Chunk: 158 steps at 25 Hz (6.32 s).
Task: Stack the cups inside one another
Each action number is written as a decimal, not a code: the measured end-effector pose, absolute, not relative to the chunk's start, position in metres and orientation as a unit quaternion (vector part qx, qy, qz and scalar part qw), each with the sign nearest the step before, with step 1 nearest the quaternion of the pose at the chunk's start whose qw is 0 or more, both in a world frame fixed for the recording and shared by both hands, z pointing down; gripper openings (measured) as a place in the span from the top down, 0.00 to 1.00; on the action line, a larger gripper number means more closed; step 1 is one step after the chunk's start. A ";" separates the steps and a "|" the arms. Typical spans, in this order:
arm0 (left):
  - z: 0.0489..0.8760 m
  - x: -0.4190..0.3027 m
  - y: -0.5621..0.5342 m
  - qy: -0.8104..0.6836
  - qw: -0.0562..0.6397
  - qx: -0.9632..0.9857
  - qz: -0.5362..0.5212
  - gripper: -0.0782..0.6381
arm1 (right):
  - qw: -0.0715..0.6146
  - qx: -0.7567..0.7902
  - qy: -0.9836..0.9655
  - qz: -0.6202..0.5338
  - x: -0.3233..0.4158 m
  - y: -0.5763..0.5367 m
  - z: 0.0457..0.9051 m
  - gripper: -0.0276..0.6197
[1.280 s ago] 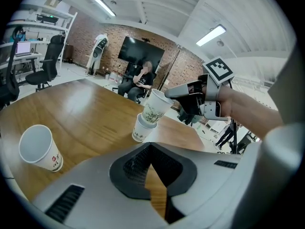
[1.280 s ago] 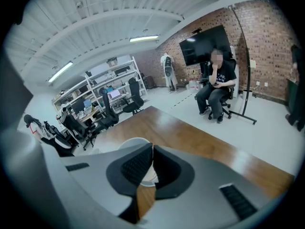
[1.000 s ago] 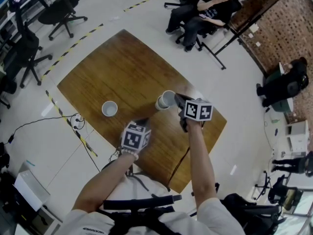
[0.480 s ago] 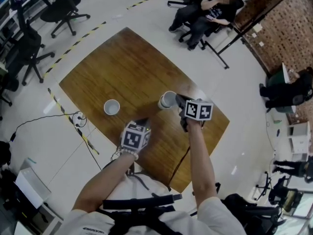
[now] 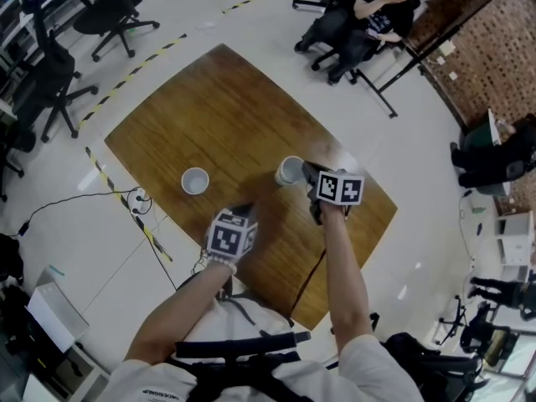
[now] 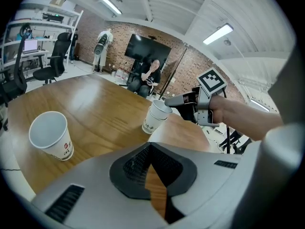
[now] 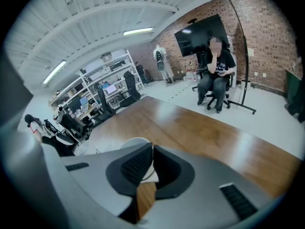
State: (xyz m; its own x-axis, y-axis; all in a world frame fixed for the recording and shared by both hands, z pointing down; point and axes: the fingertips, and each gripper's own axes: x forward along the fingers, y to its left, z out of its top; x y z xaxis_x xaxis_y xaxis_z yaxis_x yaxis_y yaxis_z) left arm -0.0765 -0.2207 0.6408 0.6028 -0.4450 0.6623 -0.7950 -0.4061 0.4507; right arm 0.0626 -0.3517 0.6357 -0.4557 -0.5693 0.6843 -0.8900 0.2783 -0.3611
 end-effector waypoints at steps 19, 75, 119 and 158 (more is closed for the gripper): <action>0.639 -0.081 -0.217 -0.418 0.387 0.797 0.200 0.89 | 0.184 0.489 -0.781 0.341 0.067 -0.342 0.611 0.68; 0.616 -0.270 -0.256 -0.569 0.292 0.734 0.229 0.76 | 0.089 0.509 -0.778 0.357 0.100 -0.146 0.555 0.96; 0.621 -0.197 -0.307 -0.467 0.282 0.787 0.287 0.86 | 0.119 0.529 -0.750 0.379 0.091 -0.193 0.587 0.96; 0.559 0.014 -0.357 -0.284 0.237 0.872 0.322 0.86 | 0.176 0.596 -0.667 0.412 0.148 -0.177 0.615 0.96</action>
